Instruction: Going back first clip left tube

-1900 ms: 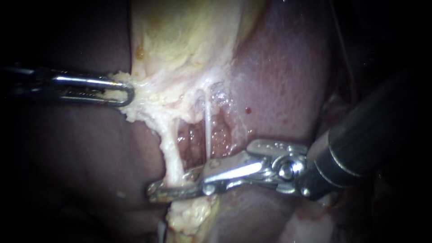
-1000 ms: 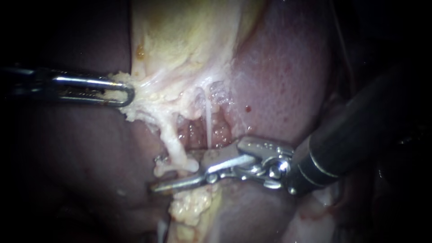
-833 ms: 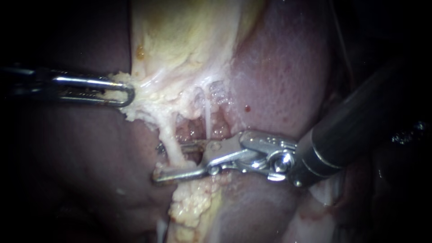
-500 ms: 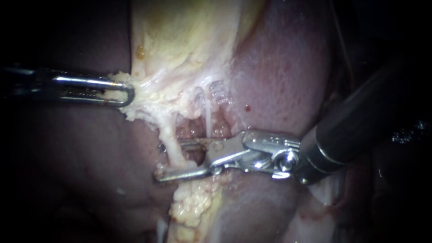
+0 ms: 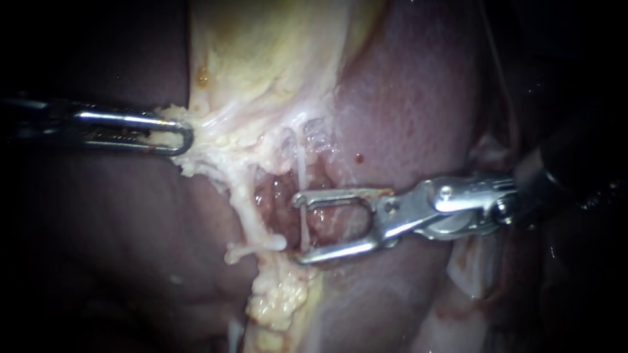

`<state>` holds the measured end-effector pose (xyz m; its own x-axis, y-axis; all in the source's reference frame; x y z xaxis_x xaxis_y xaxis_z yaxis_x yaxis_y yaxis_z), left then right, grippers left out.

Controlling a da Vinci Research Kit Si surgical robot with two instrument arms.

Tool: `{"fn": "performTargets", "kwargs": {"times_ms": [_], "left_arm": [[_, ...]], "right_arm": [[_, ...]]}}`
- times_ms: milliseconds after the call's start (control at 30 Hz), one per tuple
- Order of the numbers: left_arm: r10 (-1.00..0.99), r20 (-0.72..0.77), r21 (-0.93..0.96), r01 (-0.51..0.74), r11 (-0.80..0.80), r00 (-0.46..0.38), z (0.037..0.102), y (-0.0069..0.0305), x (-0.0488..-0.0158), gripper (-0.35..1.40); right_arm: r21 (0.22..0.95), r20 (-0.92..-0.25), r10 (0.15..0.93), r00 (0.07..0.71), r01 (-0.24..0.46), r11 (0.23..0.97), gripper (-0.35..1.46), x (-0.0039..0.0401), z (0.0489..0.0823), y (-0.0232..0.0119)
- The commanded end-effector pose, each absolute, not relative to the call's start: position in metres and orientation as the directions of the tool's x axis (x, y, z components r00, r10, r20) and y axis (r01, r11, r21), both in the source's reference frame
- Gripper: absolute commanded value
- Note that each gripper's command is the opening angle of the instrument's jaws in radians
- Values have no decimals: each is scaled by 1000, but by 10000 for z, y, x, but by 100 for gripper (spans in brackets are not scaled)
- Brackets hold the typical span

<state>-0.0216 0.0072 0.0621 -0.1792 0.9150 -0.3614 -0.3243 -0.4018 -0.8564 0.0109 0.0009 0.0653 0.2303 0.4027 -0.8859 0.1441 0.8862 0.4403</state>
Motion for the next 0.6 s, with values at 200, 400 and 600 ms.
{"fn": "performTargets", "kwargs": {"times_ms": [200, 400, 600], "left_arm": [[915, -361, -857, -324, -402, -179, 621, 71, -215, -35], [915, -361, -857, -324, -402, -179, 621, 71, -215, -35], [915, -361, -856, -325, -402, -179, 621, 71, -216, -35]], "right_arm": [[424, -878, 373, 299, 126, 897, 50, 82, 637, 23], [413, -880, 366, 303, 109, 904, 50, 57, 631, 26], [408, -881, 359, 308, 111, 906, 50, 49, 630, 24]]}}
